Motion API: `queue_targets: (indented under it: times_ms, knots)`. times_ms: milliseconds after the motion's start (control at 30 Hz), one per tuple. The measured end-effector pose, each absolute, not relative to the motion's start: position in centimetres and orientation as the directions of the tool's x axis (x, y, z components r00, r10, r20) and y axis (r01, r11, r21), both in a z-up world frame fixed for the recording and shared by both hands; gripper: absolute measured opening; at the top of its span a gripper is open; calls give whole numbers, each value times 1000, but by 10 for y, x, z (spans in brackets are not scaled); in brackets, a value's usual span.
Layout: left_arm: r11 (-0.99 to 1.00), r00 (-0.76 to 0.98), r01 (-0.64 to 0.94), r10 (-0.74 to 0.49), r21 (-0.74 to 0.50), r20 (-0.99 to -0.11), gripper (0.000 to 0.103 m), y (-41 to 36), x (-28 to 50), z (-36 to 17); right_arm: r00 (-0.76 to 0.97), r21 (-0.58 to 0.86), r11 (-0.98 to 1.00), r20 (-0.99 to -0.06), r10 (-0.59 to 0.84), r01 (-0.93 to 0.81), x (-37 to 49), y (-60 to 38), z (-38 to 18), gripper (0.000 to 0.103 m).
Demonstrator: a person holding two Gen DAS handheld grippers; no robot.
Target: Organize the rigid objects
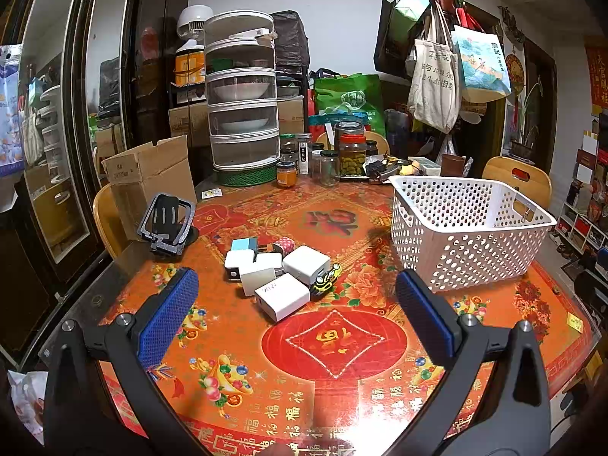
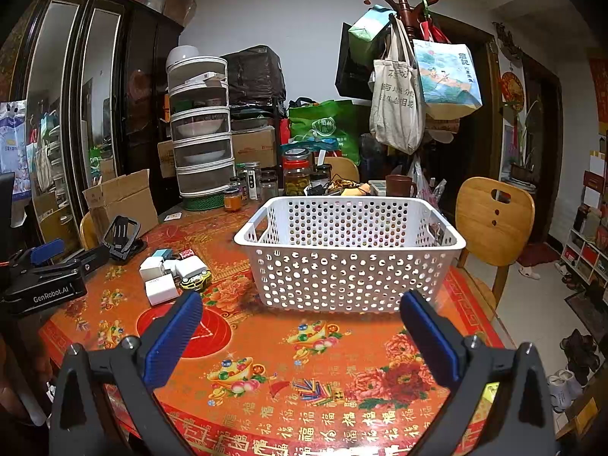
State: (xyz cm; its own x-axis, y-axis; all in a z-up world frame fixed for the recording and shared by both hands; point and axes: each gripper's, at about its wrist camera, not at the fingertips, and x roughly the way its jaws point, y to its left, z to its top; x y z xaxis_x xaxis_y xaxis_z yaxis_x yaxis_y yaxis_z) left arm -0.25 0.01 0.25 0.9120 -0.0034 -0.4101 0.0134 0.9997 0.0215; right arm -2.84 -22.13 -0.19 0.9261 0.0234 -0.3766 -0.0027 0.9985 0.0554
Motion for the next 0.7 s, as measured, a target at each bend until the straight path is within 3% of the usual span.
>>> queue_targets:
  times_ms: [700]
  knots:
    - [1000, 911, 13, -4, 20, -412, 102, 0, -2, 2, 925, 51, 999, -379, 25, -7, -28, -217, -4, 103]
